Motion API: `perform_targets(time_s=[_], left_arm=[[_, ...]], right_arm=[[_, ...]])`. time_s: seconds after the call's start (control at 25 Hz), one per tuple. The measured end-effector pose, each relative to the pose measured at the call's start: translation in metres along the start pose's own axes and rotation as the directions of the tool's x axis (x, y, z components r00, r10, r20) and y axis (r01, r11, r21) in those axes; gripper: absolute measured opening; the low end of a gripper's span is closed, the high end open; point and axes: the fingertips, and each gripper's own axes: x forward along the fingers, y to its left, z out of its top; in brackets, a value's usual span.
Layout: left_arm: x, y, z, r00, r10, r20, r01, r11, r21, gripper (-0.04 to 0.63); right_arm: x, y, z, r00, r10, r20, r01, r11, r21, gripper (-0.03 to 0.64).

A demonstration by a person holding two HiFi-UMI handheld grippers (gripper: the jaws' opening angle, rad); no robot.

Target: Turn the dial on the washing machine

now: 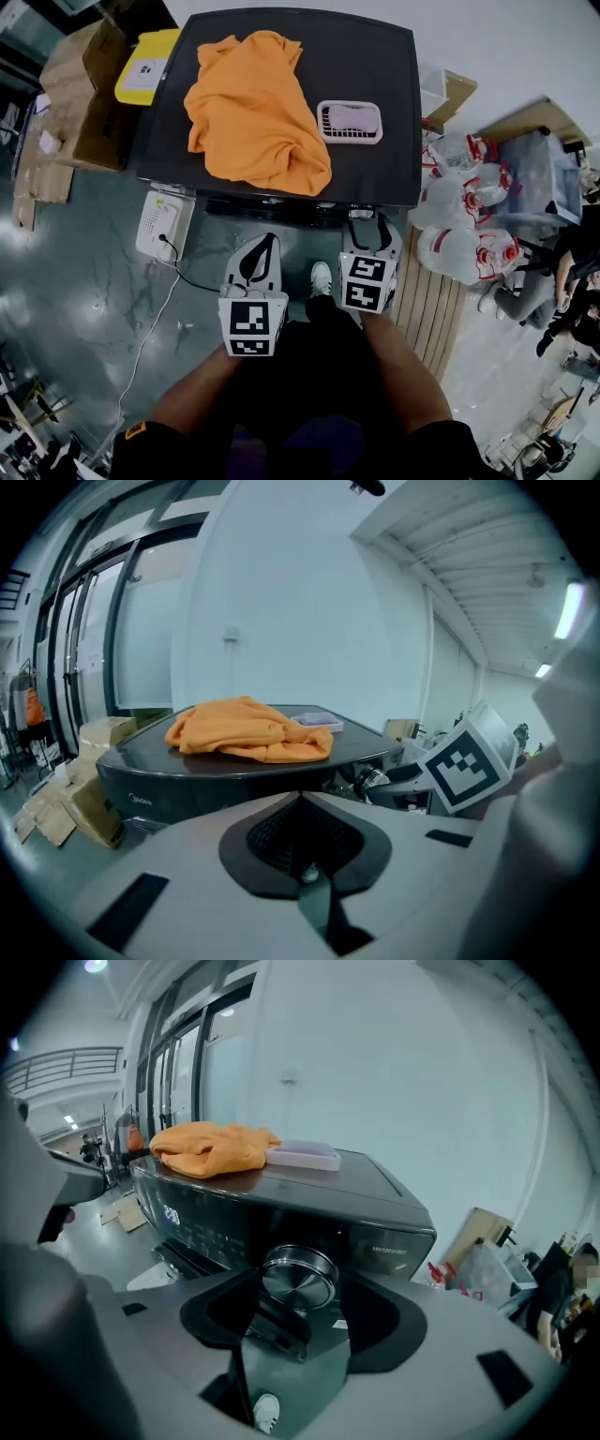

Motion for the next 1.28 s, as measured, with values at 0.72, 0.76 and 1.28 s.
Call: perform_targets(time_s=[0.72,0.76,1.28], left_arm=[[0.008,0.003,-0.008,1.0,-0.007,-0.022,0.006,1.0,-0.026,0.011],[0.009,0.003,-0.008,1.0,-0.006,-0.022,0.005,1.0,-0.026,0.012],[0.003,0.004,-0.009,1.0,-0.005,-0.019,0.005,1.0,-0.015,0.012]], right_arm=[[0.004,-0.01,-0.007,0.955,0.271,0.118,-0.294,0.828,0.478,0.265],[0.004,-0.011,-0.007,0.955,0.274,0.117,-0.296,0.828,0.476,0.265],[-0.002,0.002,-0.005,0.998,0.059,0.022,-0.061,0.993,0.106,0.273]])
